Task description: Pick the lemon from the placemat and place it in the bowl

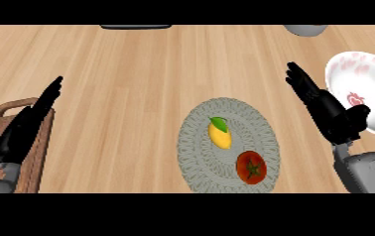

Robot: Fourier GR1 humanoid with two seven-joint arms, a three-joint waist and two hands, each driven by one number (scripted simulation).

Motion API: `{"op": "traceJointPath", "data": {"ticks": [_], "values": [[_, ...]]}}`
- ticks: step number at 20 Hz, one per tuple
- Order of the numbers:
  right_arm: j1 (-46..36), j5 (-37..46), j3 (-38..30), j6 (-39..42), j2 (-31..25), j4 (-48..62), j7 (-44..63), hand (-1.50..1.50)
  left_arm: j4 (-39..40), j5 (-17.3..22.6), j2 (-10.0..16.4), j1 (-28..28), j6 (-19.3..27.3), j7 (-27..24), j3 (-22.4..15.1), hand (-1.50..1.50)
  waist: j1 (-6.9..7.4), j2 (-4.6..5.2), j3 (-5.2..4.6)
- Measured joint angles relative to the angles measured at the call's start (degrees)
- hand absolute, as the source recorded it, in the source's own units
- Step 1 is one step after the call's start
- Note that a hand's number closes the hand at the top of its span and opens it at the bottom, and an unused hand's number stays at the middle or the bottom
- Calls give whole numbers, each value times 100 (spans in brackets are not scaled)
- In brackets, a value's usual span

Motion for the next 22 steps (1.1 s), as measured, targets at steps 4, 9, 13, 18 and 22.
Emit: {"op": "traceJointPath", "data": {"ticks": [4,9,13,18,22], "values": [[-469,29,20,418,16,-321,-421,150,-26,113,-302,-132,193,-61,167,0,110,32,18],[-989,1203,260,542,-800,-560,-486,-150,-61,420,-664,-271,479,-32,438,0,123,-21,-45],[-182,2103,456,-377,-751,-981,-418,-150,-25,631,-854,-295,551,-26,642,0,-2,0,-2],[1036,2883,661,-829,-861,-1708,-894,-150,-113,737,-980,-84,438,-179,823,0,10,22,18],[1211,3001,340,-562,-938,-2167,-487,-150,-24,575,-1183,-233,440,-165,863,0,44,39,23]]}}
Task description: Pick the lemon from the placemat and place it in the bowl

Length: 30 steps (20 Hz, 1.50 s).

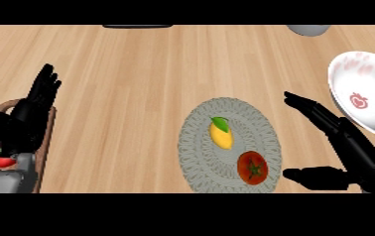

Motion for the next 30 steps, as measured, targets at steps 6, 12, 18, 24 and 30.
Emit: {"op": "traceJointPath", "data": {"ticks": [6,12,18,24,30], "values": [[-686,51,-290,724,104,-397,1032,-150,7,-135,-128,-243,-76,224,100,0,47,9,0],[-1981,155,44,1671,229,-278,2364,-150,63,-247,-242,-381,-111,253,70,0,128,21,-6],[-3048,207,614,2756,450,378,3263,-150,216,-333,-331,-454,-129,217,50,0,170,32,-8],[-3564,228,1001,3564,991,1183,3608,-150,221,-272,-285,-315,-316,85,205,0,157,29,-3],[-3781,421,1278,4223,1380,1942,3690,-150,312,-334,-377,-296,-345,1,264,0,123,26,-1]]}}
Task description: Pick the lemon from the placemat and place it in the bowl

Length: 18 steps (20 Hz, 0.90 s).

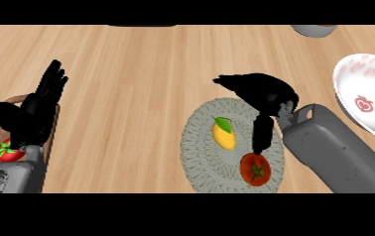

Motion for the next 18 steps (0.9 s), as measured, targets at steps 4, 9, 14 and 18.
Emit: {"op": "traceJointPath", "data": {"ticks": [4,9,14,18], "values": [[-65,224,82,370,267,317,105,-150,-186,-36,-7,49,-28,110,63,0,-13,-7,2],[98,1073,292,92,379,514,-374,-150,-13,-100,-52,-105,-105,110,148,0,-32,-4,3],[272,1823,386,-361,536,567,-738,-150,-193,-240,-199,62,-59,117,112,0,-37,-9,4],[469,2191,300,-375,761,741,-941,-150,-409,-295,-241,147,-126,260,156,0,-41,-11,4]]}}
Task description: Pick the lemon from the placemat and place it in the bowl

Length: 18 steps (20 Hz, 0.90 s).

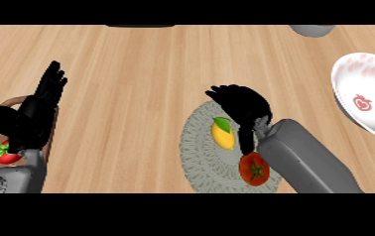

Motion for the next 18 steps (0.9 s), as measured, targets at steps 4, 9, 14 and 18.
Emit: {"op": "traceJointPath", "data": {"ticks": [4,9,14,18], "values": [[219,282,-108,137,176,40,-91,-150,190,-52,-30,-129,-85,-41,136,0,-15,1,-1],[395,690,-192,-8,402,364,-343,-150,324,-95,-88,-103,-197,-212,250,0,-7,-17,-13],[508,1019,-432,43,561,360,-476,-150,135,-132,-134,-9,-300,-120,332,0,-9,-17,-10],[635,1344,-476,-170,726,591,-621,-150,33,-148,-145,-8,-381,-27,399,0,-4,-13,-6]]}}
